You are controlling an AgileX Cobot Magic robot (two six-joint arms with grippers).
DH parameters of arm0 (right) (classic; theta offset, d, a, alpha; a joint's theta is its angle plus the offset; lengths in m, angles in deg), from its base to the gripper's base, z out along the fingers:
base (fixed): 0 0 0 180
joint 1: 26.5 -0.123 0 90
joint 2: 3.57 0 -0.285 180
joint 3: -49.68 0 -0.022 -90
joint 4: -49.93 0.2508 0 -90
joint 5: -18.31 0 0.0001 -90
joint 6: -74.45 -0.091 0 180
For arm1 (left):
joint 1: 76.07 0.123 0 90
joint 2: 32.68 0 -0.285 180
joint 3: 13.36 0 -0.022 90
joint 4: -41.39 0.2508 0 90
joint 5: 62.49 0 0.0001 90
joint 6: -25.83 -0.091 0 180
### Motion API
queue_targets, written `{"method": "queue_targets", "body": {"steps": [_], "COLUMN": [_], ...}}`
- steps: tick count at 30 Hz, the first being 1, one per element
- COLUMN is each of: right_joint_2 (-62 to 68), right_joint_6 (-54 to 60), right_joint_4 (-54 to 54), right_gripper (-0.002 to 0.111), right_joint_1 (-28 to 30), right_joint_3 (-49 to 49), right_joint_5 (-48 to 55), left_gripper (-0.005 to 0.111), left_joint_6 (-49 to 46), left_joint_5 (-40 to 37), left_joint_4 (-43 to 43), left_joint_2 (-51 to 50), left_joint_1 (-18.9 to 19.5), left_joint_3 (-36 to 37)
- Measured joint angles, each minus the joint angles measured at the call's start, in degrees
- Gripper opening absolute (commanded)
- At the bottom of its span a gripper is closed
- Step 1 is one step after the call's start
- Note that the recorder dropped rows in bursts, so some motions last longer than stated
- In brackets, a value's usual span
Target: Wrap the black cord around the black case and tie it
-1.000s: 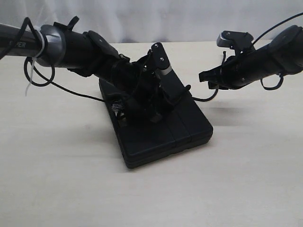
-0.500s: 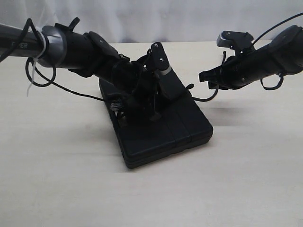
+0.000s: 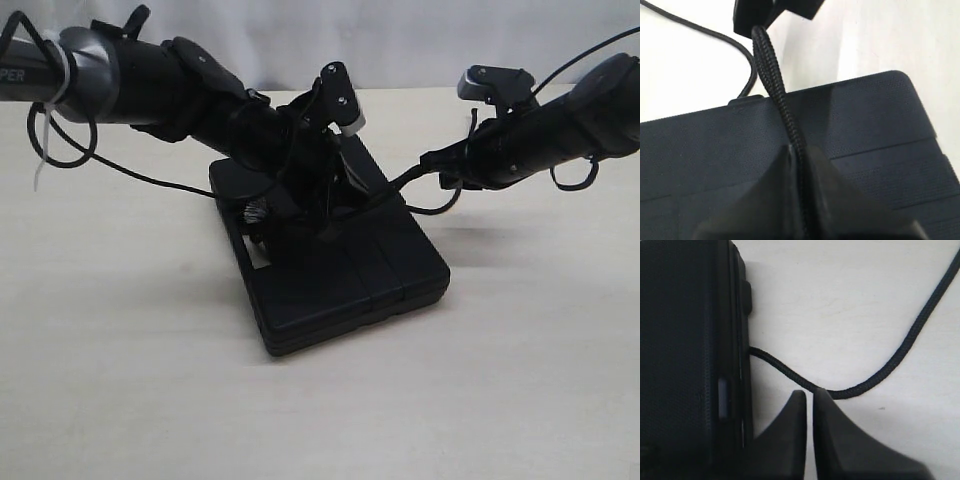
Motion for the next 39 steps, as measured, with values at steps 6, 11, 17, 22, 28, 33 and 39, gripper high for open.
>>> {"method": "queue_targets", "body": {"steps": [6, 11, 17, 22, 28, 33, 39], "right_joint_2": [0.0, 0.0, 0.0, 0.0, 0.0, 0.0, 0.0], "right_joint_6": [0.4, 7.8, 25.2, 31.4, 37.9, 43.2, 44.3], "right_joint_4": [0.5, 7.3, 24.3, 30.9, 40.0, 46.4, 47.7], "right_gripper": [0.004, 0.004, 0.004, 0.004, 0.004, 0.004, 0.004], "right_joint_1": [0.0, 0.0, 0.0, 0.0, 0.0, 0.0, 0.0], "right_joint_3": [0.0, 0.0, 0.0, 0.0, -2.1, -4.3, -5.4], "right_joint_5": [2.3, 6.8, 19.4, 23.7, 23.7, 22.4, 16.3], "left_gripper": [0.000, 0.000, 0.000, 0.000, 0.000, 0.000, 0.000], "left_joint_6": [1.7, 5.5, 6.4, 7.0, 6.0, 5.3, 5.1], "left_joint_5": [2.1, 6.0, 6.0, 2.6, -3.7, -5.6, -5.4], "left_joint_4": [0.0, 0.0, -1.9, -5.4, -10.0, -10.6, -10.6], "left_joint_2": [0.0, 0.0, 0.0, 0.9, 1.4, 1.4, 1.4], "left_joint_1": [0.0, 0.1, 1.2, 2.6, 3.4, 3.4, 3.4], "left_joint_3": [0.0, 0.0, 0.0, 0.0, 0.0, 0.0, 0.0]}}
